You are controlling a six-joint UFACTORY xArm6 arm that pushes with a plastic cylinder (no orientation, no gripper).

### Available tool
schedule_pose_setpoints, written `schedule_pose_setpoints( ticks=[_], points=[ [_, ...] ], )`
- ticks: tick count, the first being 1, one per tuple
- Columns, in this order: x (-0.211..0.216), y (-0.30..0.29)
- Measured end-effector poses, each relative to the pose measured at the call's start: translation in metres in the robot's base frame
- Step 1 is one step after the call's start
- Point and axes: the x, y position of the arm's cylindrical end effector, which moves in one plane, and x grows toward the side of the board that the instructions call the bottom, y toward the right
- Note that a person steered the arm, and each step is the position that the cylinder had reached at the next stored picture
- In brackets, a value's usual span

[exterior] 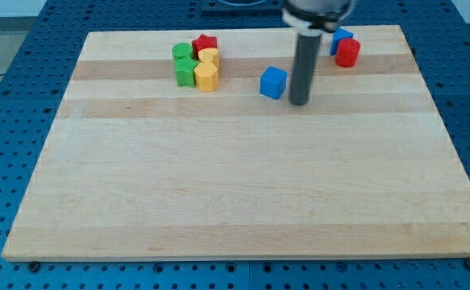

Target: Move the cube to the right of the hexagon

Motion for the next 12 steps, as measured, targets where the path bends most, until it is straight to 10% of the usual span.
schedule_pose_setpoints(
  ticks=[12],
  points=[
    [-0.06, -0.051]
  ],
)
